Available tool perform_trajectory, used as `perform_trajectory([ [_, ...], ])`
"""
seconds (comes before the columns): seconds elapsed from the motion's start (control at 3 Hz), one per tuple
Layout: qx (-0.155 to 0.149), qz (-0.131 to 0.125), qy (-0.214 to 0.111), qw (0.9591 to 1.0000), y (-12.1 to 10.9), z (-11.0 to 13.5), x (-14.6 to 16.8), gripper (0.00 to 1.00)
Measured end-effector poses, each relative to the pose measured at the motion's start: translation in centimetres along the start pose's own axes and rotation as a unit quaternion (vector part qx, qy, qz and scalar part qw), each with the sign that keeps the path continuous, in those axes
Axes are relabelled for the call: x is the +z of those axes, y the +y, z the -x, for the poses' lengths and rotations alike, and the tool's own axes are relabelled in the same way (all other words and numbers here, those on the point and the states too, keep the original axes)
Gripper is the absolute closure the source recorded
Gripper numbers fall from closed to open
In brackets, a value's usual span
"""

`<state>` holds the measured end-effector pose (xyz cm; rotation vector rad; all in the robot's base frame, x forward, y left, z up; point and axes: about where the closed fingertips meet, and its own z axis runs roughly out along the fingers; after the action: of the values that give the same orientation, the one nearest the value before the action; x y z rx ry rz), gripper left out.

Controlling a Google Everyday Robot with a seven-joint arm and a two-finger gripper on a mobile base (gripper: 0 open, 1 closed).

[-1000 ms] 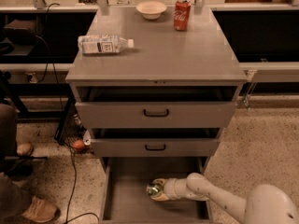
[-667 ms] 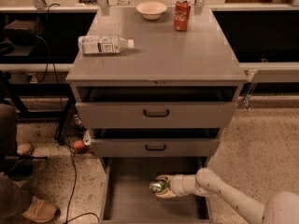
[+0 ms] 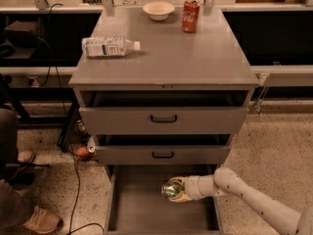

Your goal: Pick green can from bottom drawer and place on counter

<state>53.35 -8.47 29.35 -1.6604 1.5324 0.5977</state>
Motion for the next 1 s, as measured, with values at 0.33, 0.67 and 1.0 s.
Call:
perform_trajectory([
  [0.33,-0.005,-0.043,0.006,0.9990,0.7,1.1,-5.4,1.00],
  [0.67,-0.024,-0.109,0.038,0.9931,1.7,3.8,-14.3,1.00],
  [1.0,-0.042,-0.146,0.054,0.9869,1.8,5.6,-19.9,1.00],
])
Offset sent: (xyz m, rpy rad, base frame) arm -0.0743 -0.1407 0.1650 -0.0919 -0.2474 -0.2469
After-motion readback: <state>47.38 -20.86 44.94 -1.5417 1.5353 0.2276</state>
